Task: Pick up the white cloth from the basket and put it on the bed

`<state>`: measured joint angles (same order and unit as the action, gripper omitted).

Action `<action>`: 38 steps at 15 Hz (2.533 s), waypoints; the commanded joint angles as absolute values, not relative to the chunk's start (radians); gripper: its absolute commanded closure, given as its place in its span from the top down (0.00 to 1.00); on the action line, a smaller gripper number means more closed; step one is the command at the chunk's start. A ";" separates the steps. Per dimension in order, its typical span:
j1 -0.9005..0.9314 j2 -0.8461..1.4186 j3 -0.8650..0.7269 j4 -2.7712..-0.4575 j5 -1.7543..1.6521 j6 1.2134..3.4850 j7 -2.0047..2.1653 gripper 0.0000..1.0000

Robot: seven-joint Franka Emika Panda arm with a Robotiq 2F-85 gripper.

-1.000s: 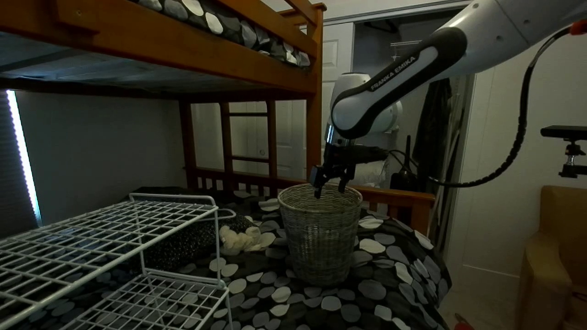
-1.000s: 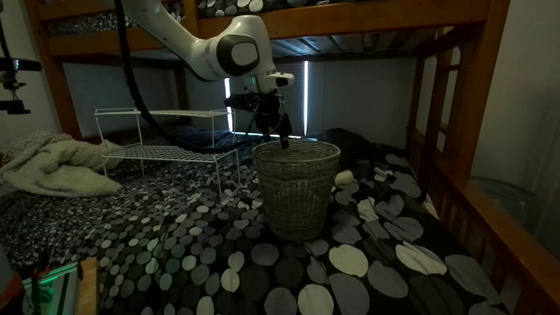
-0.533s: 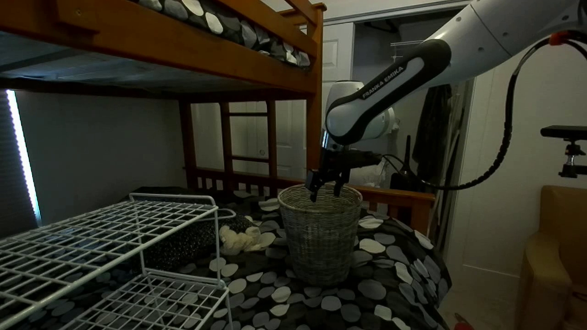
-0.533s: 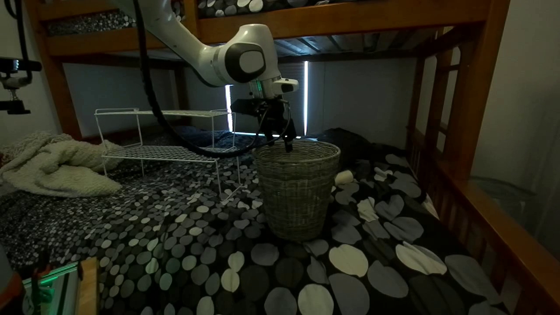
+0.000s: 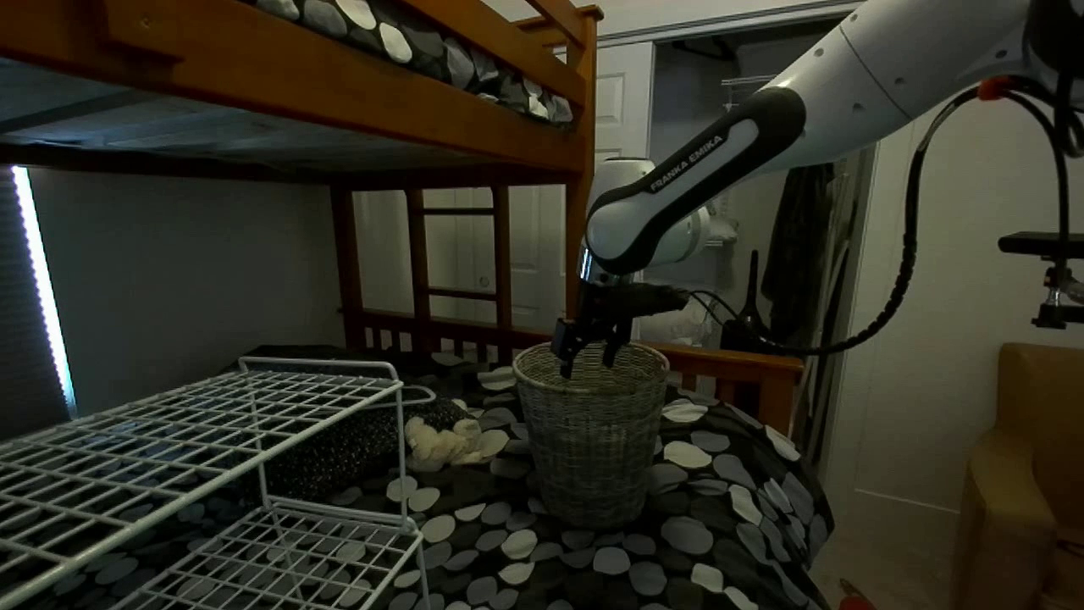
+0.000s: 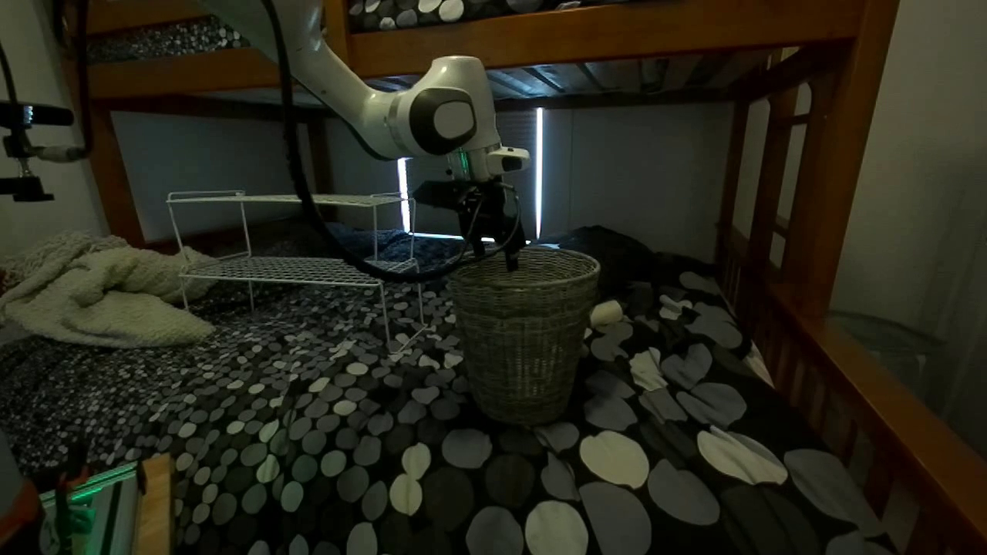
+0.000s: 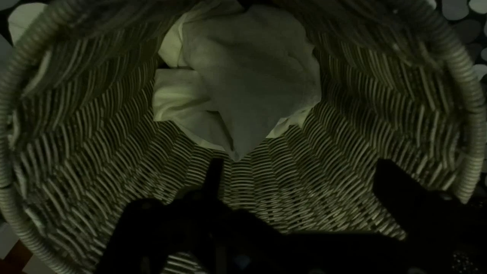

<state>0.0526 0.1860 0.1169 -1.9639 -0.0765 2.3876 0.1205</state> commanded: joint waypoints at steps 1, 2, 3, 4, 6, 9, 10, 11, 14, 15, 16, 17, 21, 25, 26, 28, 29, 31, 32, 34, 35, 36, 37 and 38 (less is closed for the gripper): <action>0.078 0.300 0.092 -1.860 -0.093 2.344 0.100 1.00; 0.081 0.325 0.087 -1.839 -0.095 2.340 0.098 1.00; 0.084 0.348 0.080 -1.818 -0.100 2.329 0.098 1.00; 0.085 0.371 0.074 -1.796 -0.101 2.315 0.092 1.00; 0.083 0.410 0.062 -1.755 -0.108 2.274 0.076 1.00; 0.078 0.458 0.053 -1.706 -0.099 2.207 0.053 1.00; 0.077 0.472 0.050 -1.692 -0.095 2.192 0.050 1.00; 0.076 0.486 0.051 -1.679 -0.089 2.168 0.043 1.00; 0.079 0.538 0.044 -1.633 -0.093 2.127 0.045 1.00; 0.082 0.554 0.040 -1.617 -0.098 2.116 0.052 1.00; 0.085 0.570 0.036 -1.605 -0.102 2.111 0.060 1.00; 0.086 0.587 0.034 -1.589 -0.104 2.108 0.057 1.00; 0.087 0.638 0.029 -1.546 -0.096 2.094 0.061 0.75; 0.096 0.664 0.024 -1.517 -0.098 2.071 0.077 0.50; 0.102 0.665 0.020 -1.511 -0.103 2.067 0.088 0.42; 0.107 0.668 0.017 -1.502 -0.105 2.068 0.090 0.27; 0.109 0.668 0.016 -1.498 -0.105 2.066 0.090 0.19; 0.114 0.662 0.013 -1.493 -0.107 2.054 0.096 0.03; 0.118 0.657 0.010 -1.492 -0.110 2.046 0.101 0.01; 0.128 0.642 0.002 -1.496 -0.121 2.037 0.116 0.00; 0.132 0.636 0.000 -1.495 -0.124 2.028 0.123 0.01; 0.136 0.623 -0.003 -1.500 -0.127 2.025 0.134 0.02; 0.139 0.611 -0.004 -1.500 -0.127 2.015 0.143 0.02; 0.137 0.592 0.002 -1.506 -0.117 2.021 0.143 0.02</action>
<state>0.1210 0.6419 0.0123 -1.4921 -0.1051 2.0505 0.1083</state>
